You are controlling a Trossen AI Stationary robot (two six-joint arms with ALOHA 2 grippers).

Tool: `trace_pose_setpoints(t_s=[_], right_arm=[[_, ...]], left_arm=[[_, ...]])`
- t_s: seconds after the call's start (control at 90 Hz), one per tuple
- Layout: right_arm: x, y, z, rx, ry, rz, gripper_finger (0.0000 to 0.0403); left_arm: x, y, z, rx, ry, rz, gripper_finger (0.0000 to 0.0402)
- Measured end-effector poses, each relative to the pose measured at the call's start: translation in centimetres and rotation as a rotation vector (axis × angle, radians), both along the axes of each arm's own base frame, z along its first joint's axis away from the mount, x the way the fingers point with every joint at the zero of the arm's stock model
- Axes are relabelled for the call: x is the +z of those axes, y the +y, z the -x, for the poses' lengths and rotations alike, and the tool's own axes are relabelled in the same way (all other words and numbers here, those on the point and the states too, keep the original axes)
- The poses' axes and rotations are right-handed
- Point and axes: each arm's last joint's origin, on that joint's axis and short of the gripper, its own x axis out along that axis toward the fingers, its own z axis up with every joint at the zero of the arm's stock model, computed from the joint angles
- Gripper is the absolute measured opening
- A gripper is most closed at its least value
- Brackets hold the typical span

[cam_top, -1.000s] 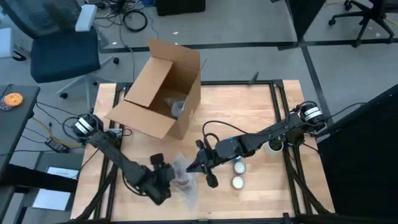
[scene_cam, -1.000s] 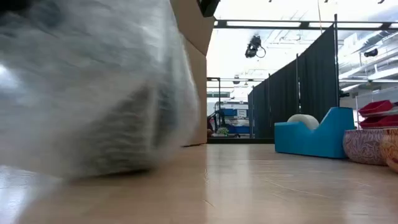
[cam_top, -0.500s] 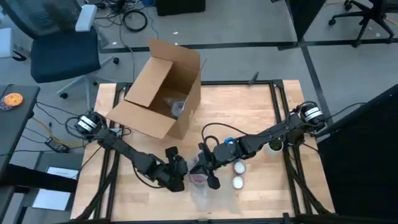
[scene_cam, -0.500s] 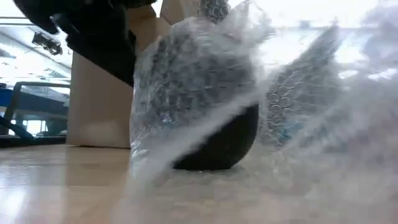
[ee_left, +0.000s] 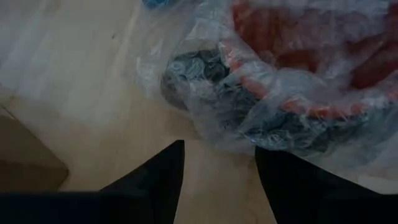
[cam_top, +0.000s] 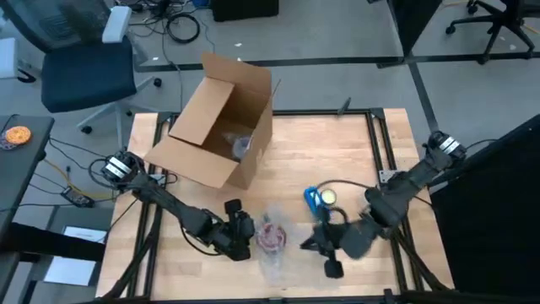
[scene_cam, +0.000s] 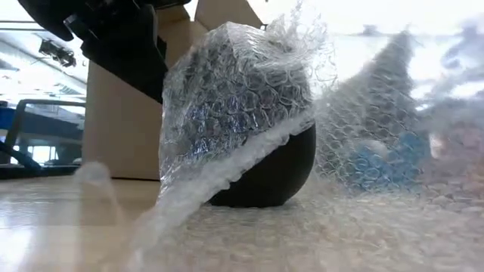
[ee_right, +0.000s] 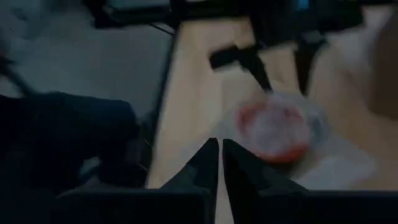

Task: Wrap mug
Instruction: Wrap the mug with the bubble wrap

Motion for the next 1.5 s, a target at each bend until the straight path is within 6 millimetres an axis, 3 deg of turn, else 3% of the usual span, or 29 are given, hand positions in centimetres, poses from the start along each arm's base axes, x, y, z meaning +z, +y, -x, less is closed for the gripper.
trace_pose_setpoints(t_s=[0.156, 0.267, 0.411, 0.511, 0.667, 0.833, 0.933, 1.222, 1.5], right_arm=[[-2.1, -2.2, 2.3, -0.305, 0.193, 0.089, 0.0], [-2.8, -3.4, 3.7, -0.462, 0.319, 0.062, 0.0], [-3.5, -3.7, 4.7, -0.515, 0.514, -0.029, 0.0005], [-4.3, -3.6, 5.0, -0.503, 0.621, -0.077, 0.0021], [-6.1, -4.2, 5.5, -0.55, 0.797, -0.165, 0.0067], [-8.1, -4.3, 4.4, -0.572, 0.702, -0.283, 0.0125], [-9.4, -4.7, 3.9, -0.581, 0.657, -0.314, 0.0155], [-11.3, -6.5, 3.3, -0.664, 0.604, -0.316, 0.0221], [-10.1, -5.5, 1.3, -0.507, 0.438, -0.368, 0.0216]], left_arm=[[0.6, -0.1, -0.1, -0.037, 0.019, -0.035, 0.0182], [2.7, -0.3, -0.3, -0.083, 0.08, -0.082, 0.0182], [6.5, -0.5, -0.7, -0.162, 0.132, -0.156, 0.0182], [8.6, 0.1, -2.0, -0.224, 0.091, -0.153, 0.0182], [9.3, 2.9, -5.1, -0.369, 0.014, 0.003, 0.0182], [8.5, 6.7, -7.9, -0.401, -0.027, 0.027, 0.0182], [8.0, 7.7, -8.6, -0.411, -0.026, 0.028, 0.0182], [7.9, 7.5, -8.6, -0.429, -0.021, 0.033, 0.0182], [7.9, 6.6, -8.4, -0.468, -0.022, 0.014, 0.0182]])
